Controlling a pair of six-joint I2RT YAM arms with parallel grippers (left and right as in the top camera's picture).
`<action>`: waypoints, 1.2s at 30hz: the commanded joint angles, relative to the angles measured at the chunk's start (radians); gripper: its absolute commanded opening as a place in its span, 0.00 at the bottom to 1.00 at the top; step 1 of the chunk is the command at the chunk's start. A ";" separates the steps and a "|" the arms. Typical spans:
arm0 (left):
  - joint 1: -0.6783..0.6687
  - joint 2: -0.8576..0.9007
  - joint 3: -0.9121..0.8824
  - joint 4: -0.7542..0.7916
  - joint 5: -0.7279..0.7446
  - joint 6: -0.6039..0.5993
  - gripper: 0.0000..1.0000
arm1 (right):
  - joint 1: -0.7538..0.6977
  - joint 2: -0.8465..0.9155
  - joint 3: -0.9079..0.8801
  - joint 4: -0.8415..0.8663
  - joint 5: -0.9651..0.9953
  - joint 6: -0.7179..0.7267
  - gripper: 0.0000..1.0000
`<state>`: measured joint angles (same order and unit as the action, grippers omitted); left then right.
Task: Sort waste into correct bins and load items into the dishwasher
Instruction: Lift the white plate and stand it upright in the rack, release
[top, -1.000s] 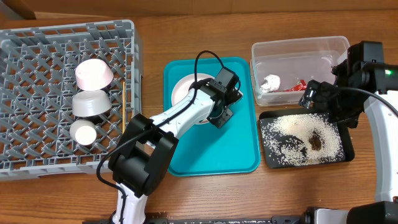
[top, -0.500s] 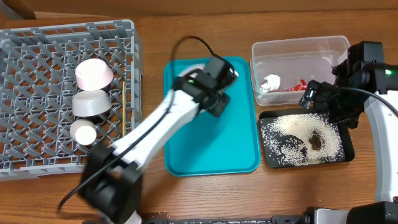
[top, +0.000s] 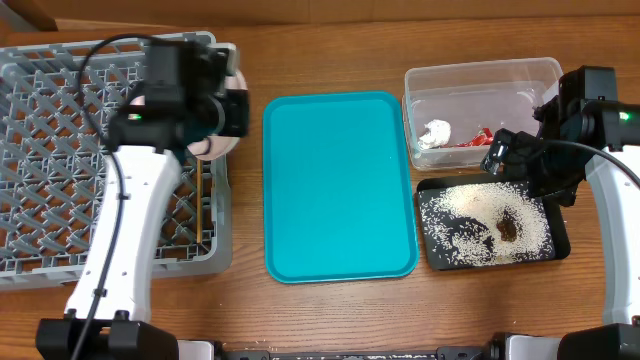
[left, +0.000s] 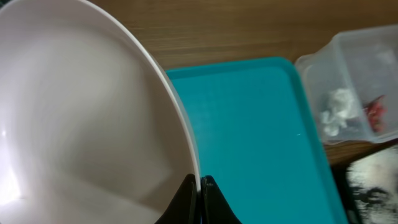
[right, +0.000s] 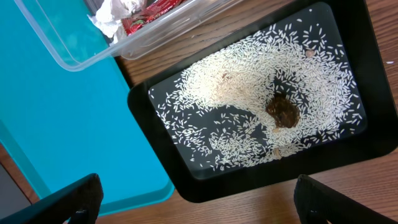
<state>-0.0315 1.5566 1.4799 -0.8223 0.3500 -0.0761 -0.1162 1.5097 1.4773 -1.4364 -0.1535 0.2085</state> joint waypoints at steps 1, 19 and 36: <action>0.116 0.034 0.010 0.006 0.382 0.034 0.04 | 0.005 -0.014 0.011 0.003 -0.005 -0.004 1.00; 0.331 0.110 0.010 -0.090 0.420 0.053 1.00 | 0.005 -0.014 0.011 0.031 -0.014 -0.004 1.00; 0.212 -0.130 0.007 -0.451 -0.325 -0.157 1.00 | 0.276 0.001 0.011 0.448 -0.063 -0.163 1.00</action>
<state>0.1818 1.4235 1.4799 -1.2198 0.1623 -0.1726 0.1406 1.5097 1.4773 -0.9821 -0.2531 0.0666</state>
